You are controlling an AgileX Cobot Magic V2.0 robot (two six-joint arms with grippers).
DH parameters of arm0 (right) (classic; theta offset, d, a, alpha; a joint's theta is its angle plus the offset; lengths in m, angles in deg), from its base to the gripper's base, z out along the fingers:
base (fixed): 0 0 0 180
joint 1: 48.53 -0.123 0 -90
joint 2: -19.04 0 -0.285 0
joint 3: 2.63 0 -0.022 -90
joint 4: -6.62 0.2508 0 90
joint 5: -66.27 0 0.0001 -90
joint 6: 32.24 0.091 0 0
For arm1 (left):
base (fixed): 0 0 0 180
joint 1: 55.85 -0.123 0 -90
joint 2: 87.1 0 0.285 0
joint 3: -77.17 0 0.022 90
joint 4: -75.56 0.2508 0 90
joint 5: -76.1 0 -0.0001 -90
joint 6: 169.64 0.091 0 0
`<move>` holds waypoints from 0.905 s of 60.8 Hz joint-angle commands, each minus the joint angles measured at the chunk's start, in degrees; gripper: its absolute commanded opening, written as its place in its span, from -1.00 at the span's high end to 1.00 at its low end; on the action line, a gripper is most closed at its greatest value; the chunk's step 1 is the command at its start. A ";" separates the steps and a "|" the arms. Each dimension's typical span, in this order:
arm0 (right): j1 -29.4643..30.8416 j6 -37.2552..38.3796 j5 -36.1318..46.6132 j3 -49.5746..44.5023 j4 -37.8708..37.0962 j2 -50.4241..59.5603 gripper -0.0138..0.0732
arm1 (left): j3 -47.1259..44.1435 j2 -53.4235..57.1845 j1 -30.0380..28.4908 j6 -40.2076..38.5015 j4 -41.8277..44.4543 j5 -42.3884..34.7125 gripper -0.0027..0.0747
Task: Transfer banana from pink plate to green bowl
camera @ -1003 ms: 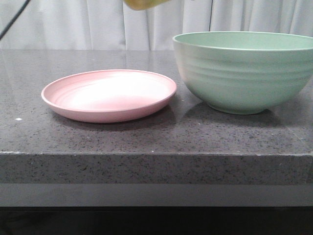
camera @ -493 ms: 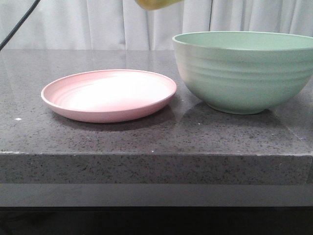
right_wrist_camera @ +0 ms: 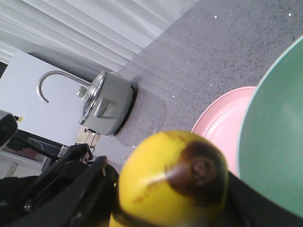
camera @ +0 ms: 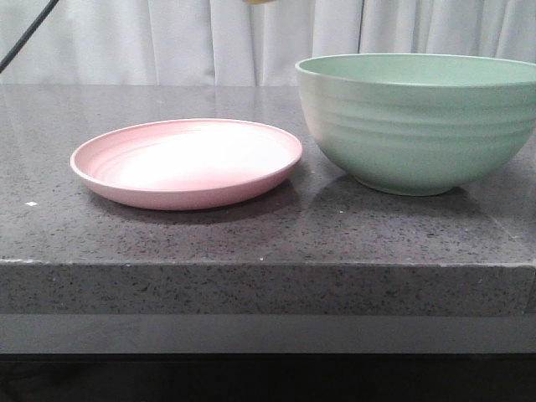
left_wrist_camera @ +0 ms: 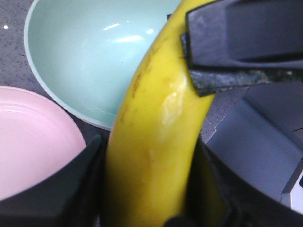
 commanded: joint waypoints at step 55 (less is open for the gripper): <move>7.56 -11.08 3.71 28.16 -39.29 -19.44 0.41 | 1.82 1.92 0.16 -0.65 4.48 -4.68 -0.56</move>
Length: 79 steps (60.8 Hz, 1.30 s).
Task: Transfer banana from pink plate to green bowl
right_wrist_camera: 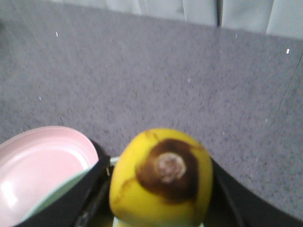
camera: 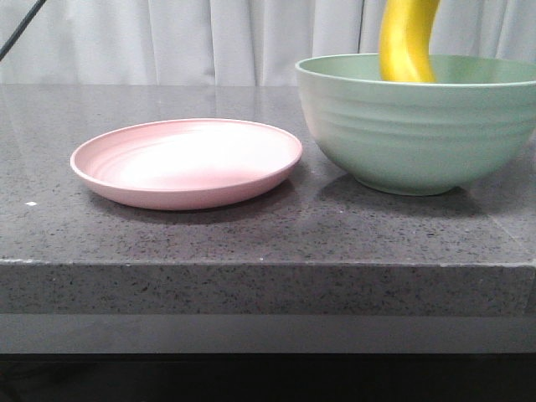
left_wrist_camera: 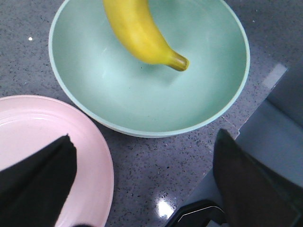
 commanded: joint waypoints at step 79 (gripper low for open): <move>0.22 36.84 -16.02 12.08 -26.46 8.96 0.82 | 1.82 1.82 -12.14 -1.51 -0.05 -15.65 0.98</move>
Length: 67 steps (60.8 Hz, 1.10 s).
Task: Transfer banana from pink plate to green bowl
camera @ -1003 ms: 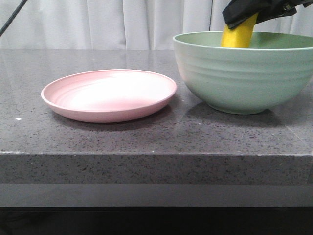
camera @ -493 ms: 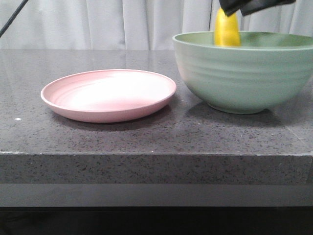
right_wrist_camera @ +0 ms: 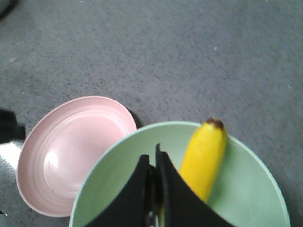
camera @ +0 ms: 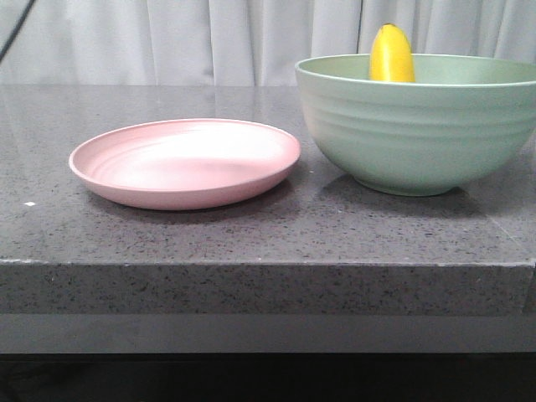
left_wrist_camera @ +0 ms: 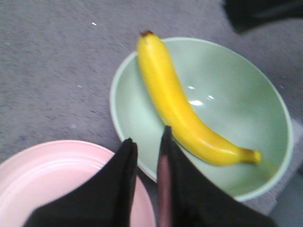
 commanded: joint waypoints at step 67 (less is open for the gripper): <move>-5.18 24.82 35.98 -54.88 -25.99 61.33 0.82 | -56.43 65.76 -31.09 -1.12 1.79 -17.32 0.98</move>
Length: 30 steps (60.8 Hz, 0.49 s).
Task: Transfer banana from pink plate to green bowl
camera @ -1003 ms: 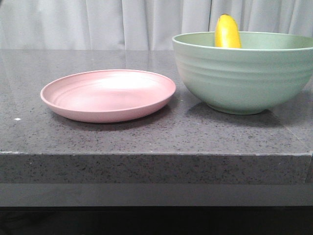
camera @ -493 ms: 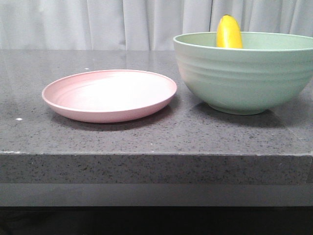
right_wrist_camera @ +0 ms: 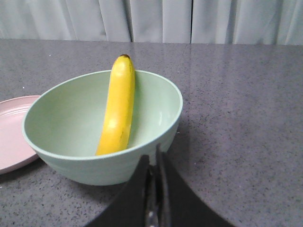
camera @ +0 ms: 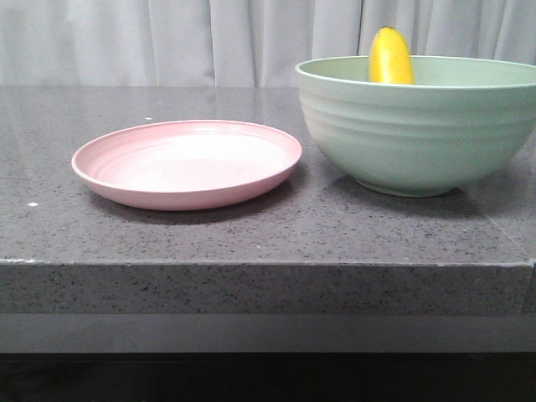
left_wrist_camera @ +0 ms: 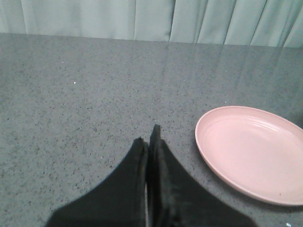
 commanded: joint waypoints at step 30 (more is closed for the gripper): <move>0.03 0.09 4.79 -2.92 0.59 9.69 0.82 | -6.06 10.50 -0.05 -0.41 -0.19 -6.09 0.98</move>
